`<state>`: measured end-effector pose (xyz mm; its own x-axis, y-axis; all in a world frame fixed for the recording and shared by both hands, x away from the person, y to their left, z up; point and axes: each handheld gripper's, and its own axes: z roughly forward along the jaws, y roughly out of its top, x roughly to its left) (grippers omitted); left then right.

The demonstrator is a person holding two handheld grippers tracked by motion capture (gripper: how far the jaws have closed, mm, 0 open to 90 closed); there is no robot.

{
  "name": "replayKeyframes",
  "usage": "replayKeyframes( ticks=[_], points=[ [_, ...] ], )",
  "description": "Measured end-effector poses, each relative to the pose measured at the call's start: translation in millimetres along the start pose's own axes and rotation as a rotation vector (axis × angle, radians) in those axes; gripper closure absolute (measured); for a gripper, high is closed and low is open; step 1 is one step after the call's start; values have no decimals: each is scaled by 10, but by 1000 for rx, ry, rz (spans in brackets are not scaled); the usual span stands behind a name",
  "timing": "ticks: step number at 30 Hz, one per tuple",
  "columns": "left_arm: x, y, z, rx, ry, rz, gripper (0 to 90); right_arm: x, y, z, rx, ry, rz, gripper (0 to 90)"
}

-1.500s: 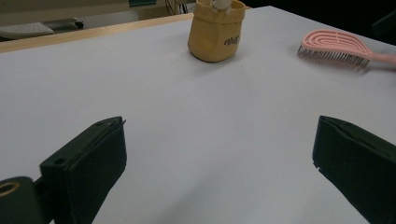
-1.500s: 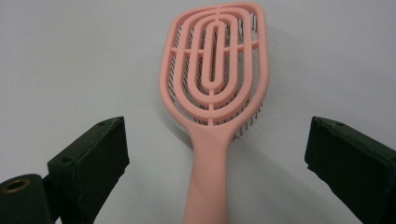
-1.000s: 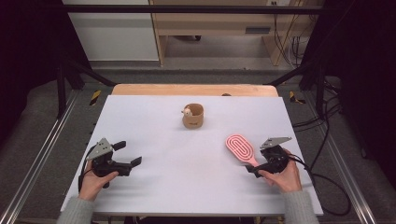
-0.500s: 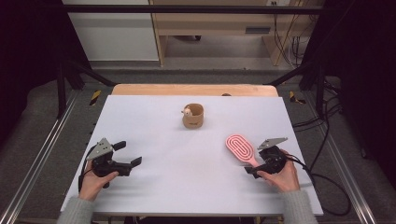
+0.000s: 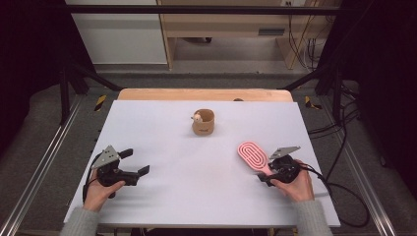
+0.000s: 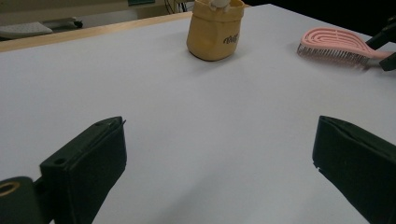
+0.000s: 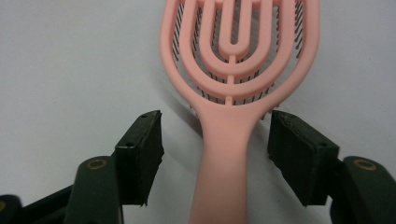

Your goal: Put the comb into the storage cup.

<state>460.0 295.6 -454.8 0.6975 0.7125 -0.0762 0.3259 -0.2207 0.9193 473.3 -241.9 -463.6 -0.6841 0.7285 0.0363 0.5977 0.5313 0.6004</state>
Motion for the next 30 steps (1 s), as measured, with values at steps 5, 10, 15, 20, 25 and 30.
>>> replayKeyframes(
  ticks=[5,10,15,20,25,30],
  points=[
    [-1,0,2,2,-1,1,29,-2,-6,6,17,-18,-10,429],
    [0,0,3,2,-1,2,29,3,-9,2,24,-30,-3,495],
    [-1,-1,6,3,-1,1,29,5,-12,1,26,-43,-9,543],
    [-1,-1,6,4,-2,1,29,8,-16,-8,24,-48,-15,598],
    [-1,-1,6,3,-1,0,29,18,-19,-4,30,-49,-12,648],
    [-2,0,6,3,-2,1,29,22,-22,-12,32,-55,-8,681]
  ],
)
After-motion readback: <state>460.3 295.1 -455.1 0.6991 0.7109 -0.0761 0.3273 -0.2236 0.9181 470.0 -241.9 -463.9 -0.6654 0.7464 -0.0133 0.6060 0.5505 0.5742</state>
